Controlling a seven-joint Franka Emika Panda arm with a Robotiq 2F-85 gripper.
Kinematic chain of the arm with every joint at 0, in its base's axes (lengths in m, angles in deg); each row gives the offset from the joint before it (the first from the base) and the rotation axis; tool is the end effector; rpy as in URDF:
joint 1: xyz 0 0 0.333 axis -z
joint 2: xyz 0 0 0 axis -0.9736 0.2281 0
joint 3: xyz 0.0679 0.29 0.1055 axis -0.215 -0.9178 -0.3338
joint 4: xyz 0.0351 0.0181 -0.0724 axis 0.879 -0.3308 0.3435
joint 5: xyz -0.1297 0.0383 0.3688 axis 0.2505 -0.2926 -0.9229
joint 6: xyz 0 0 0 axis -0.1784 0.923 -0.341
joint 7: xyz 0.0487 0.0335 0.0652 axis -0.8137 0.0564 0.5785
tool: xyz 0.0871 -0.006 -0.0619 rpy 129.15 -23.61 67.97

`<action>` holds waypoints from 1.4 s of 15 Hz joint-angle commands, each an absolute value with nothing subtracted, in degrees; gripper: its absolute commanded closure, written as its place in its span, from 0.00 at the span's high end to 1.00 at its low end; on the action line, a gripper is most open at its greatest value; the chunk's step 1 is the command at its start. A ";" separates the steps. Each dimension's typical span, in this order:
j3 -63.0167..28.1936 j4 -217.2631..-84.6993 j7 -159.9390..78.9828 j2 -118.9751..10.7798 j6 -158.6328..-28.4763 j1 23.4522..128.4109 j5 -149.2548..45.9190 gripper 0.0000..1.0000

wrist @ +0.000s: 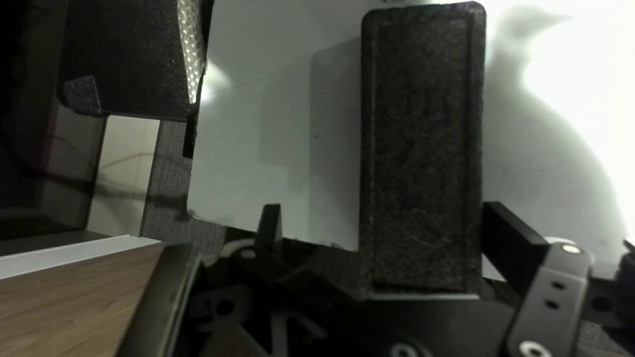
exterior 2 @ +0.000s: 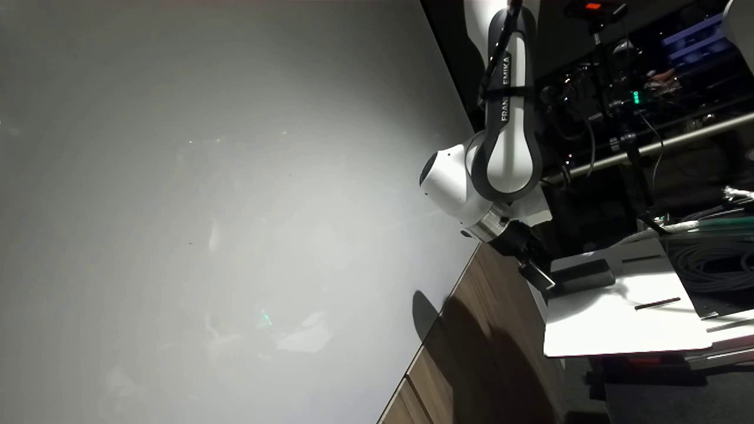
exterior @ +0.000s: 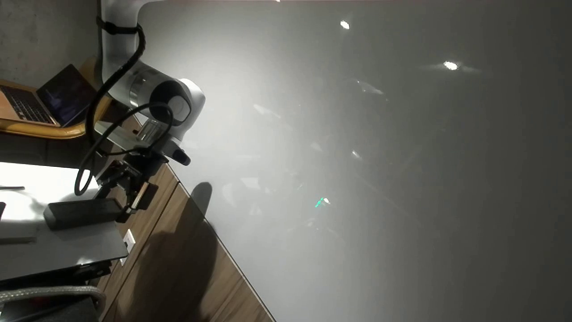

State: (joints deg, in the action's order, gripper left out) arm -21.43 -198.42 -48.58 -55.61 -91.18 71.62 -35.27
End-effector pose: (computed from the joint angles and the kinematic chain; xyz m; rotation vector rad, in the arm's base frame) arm 0.4389 0.0337 0.1725 2.8304 0.2092 -0.5096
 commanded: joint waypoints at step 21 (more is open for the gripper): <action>-26.56 -203.35 -40.43 -78.37 -84.33 70.24 -46.66 1.00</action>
State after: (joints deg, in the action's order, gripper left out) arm -25.52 -199.18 -44.08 -69.10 -86.54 70.34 -43.10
